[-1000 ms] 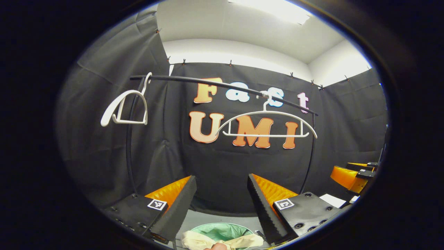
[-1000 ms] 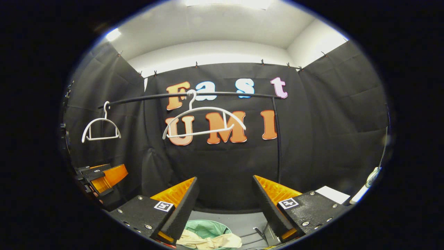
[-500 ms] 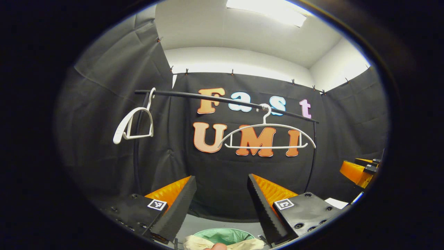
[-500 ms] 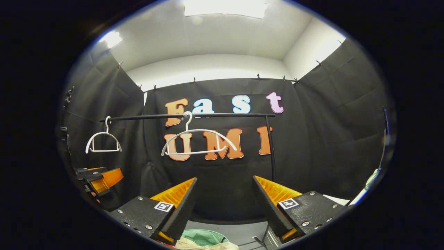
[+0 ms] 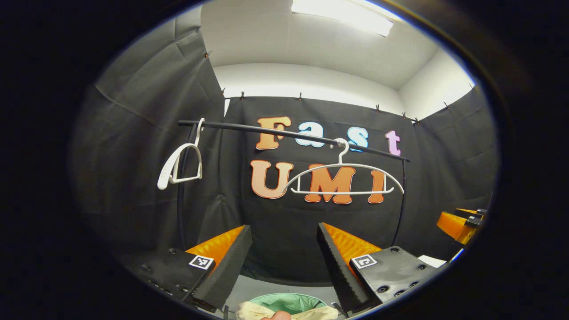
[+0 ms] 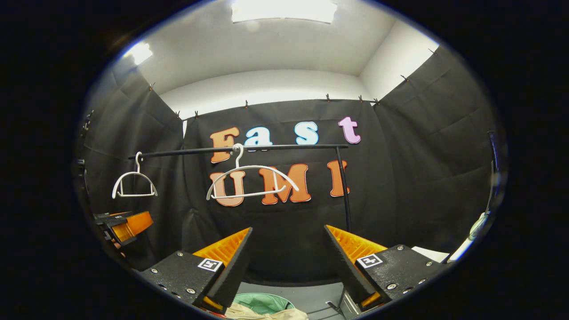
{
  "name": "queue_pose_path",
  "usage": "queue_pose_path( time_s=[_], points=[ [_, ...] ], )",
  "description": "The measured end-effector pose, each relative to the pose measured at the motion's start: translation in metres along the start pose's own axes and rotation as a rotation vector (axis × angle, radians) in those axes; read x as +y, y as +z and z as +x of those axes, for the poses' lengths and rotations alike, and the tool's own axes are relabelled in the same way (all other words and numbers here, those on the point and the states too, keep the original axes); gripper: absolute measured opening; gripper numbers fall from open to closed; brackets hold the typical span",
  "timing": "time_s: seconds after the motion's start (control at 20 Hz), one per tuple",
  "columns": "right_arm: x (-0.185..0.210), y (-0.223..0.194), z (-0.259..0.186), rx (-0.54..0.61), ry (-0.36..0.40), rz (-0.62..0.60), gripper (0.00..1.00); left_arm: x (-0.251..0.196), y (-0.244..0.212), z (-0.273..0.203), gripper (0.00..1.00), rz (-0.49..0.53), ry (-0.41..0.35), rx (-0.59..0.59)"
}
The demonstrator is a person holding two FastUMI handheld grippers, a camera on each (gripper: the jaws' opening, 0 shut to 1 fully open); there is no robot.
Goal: Grasp the clothes on the hanger with both hands and then place them into the laundry hamper below.
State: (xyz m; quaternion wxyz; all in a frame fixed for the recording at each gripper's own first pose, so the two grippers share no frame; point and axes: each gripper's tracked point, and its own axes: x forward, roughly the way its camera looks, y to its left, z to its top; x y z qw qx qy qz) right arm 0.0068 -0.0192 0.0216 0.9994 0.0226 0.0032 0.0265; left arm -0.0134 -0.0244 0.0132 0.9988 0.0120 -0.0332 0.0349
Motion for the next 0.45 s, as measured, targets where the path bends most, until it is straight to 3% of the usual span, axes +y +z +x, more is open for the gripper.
queue_pose_path(
  time_s=[0.45],
  points=[
    [-0.009, -0.013, 0.004, 0.029, -0.022, 0.007, 0.94, -0.003, 0.0, 0.002, 0.97, 0.01, -0.009, -0.002]
  ],
)
